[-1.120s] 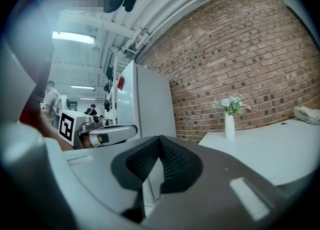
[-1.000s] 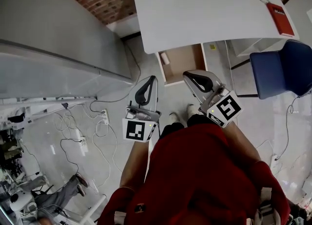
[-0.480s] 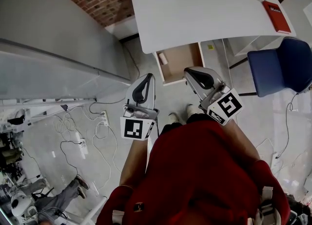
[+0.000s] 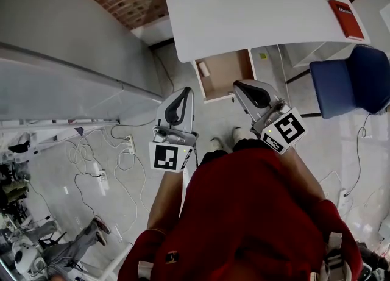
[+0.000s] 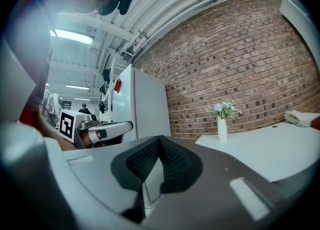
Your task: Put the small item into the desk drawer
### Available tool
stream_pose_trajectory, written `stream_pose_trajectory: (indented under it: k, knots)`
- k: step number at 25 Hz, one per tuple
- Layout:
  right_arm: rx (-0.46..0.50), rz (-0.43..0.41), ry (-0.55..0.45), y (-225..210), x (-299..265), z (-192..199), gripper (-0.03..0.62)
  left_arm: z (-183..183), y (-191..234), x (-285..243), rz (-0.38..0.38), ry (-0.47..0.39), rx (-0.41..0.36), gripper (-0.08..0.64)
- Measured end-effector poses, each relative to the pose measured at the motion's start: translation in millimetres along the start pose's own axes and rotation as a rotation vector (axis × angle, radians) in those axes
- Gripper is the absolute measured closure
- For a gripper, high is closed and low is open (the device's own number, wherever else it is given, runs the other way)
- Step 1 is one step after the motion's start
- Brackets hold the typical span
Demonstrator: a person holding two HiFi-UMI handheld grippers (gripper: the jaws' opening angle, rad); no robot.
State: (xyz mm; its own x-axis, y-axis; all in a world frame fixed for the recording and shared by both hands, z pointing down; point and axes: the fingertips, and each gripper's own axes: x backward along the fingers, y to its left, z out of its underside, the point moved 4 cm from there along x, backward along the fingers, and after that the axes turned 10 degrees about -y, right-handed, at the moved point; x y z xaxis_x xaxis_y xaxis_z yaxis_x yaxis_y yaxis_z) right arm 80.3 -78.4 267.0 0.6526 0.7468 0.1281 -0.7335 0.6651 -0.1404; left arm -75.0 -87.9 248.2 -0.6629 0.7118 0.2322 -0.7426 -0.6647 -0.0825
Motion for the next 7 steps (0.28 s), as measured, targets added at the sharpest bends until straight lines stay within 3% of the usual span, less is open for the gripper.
stream_pose_trajectory:
  k: [7]
  knots:
    - [0.002, 0.005, 0.001, 8.1, 8.1, 3.3, 0.581, -0.8, -4.0, 9.2, 0.014, -0.003, -0.020, 0.555]
